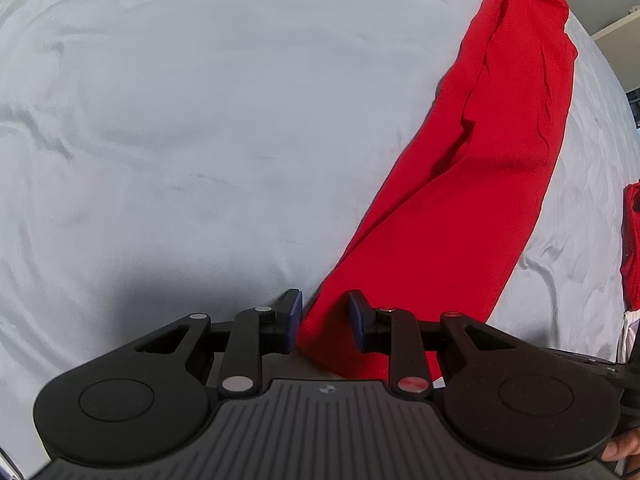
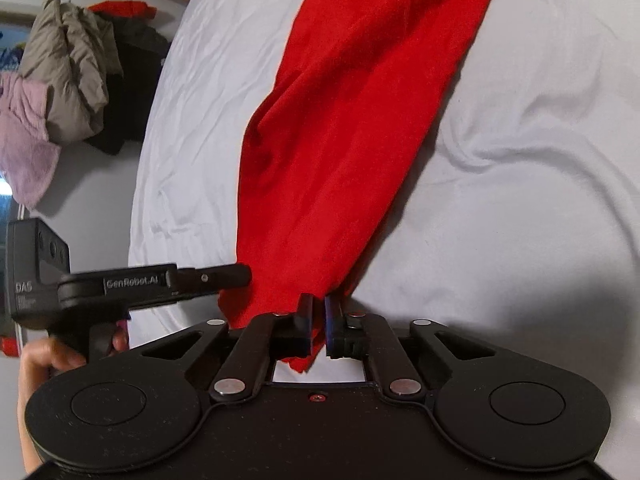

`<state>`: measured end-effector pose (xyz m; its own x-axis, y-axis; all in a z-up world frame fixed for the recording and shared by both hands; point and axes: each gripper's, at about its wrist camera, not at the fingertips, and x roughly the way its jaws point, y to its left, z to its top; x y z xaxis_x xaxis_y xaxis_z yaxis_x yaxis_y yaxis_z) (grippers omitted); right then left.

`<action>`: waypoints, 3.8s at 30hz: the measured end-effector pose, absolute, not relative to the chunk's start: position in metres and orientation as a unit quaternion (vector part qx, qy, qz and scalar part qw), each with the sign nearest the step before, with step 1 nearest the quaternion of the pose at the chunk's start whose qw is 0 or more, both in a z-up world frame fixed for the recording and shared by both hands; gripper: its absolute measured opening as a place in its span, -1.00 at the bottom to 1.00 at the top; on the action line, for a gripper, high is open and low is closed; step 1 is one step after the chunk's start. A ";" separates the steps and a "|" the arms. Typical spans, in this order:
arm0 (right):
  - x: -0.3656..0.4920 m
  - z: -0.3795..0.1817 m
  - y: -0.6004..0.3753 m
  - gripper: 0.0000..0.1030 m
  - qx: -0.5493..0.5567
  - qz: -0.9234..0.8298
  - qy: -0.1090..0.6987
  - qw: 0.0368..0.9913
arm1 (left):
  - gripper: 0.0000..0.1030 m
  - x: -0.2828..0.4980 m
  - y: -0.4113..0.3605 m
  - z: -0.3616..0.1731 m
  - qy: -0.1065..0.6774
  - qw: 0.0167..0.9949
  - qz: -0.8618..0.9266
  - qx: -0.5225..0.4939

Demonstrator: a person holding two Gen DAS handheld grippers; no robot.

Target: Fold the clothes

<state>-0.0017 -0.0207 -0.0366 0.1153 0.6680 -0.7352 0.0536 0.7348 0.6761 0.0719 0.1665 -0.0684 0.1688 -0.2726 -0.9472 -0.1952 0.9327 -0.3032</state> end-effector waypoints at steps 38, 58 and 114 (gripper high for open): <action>-0.027 -0.068 -0.041 -0.35 0.367 0.185 0.621 0.667 | -0.15 0.096 0.161 -0.063 0.663 0.732 -0.114 -0.112; -0.020 -0.081 -0.039 -0.87 0.401 0.185 0.616 0.652 | -0.88 0.097 0.158 -0.072 0.654 0.729 -0.149 -0.137; -0.154 0.149 -0.234 -0.91 0.388 0.305 0.533 0.687 | -0.96 -0.023 0.051 0.095 0.548 0.704 -0.393 -0.222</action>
